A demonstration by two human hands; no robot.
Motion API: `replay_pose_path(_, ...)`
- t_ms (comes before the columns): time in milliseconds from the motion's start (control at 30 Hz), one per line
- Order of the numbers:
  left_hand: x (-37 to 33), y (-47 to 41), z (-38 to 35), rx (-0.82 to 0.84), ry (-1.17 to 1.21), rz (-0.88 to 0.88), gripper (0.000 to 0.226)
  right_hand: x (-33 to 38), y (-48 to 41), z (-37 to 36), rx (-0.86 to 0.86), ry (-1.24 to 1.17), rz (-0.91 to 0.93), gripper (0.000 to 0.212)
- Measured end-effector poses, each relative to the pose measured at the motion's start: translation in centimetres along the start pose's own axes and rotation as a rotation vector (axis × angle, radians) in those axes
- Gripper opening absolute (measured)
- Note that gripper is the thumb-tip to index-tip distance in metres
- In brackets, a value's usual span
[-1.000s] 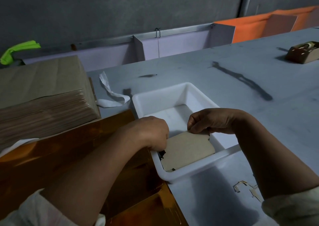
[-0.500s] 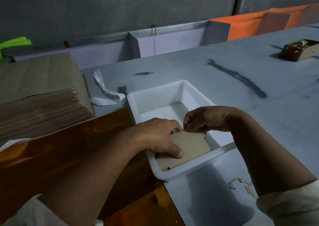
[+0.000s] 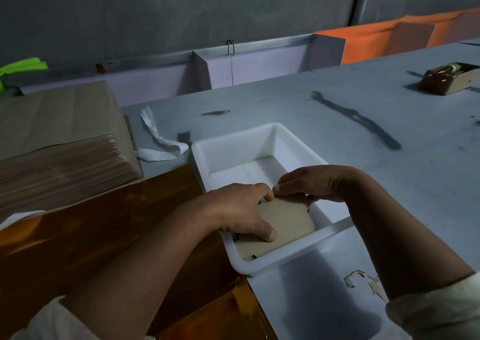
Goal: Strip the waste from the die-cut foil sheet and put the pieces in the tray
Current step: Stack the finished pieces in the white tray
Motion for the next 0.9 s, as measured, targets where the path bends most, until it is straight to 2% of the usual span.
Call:
replay_pose_path(133, 0.1, -0.1, -0.2, 0.007, 0.010, -0.003, 0.073, 0.0, -0.1, -0.2, 0.008, -0.032, -0.016, 0.038)
replay_pose_path(233, 0.1, -0.1, -0.2, 0.018, 0.014, -0.002, 0.072, 0.1, -0.1, -0.2, -0.050, -0.083, -0.068, 0.048)
replay_pose_path(533, -0.4, -0.8, 0.1, 0.035, 0.017, 0.049, 0.062, 0.2, -0.1, -0.5, -0.171, -0.105, -0.172, 0.060)
replay_pose_path(633, -0.4, -1.1, -0.5, -0.061, 0.057, 0.079, 0.077, 0.4, -0.4, -0.5, -0.232, -0.067, -0.163, 0.066)
replay_pose_path(733, -0.3, -1.3, -1.2, -0.146, 0.015, 0.050, 0.082, 0.5, -0.8, -0.5, -0.239, -0.031, -0.144, 0.068)
replay_pose_path(900, -0.4, -1.9, -1.4, -0.110, 0.025, 0.049, 0.084, 0.3, -1.0, -0.1, -0.190, -0.158, 0.000, 0.066)
Point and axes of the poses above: each hand's wrist, its own y-axis away from the middle knuckle, its own z-axis out of the back of the hand, x = y × z, the point moved 2 cm from there along -y, towards the middle knuckle, and after that the axes turned 4 degrees about x, right-handed, at the moved point
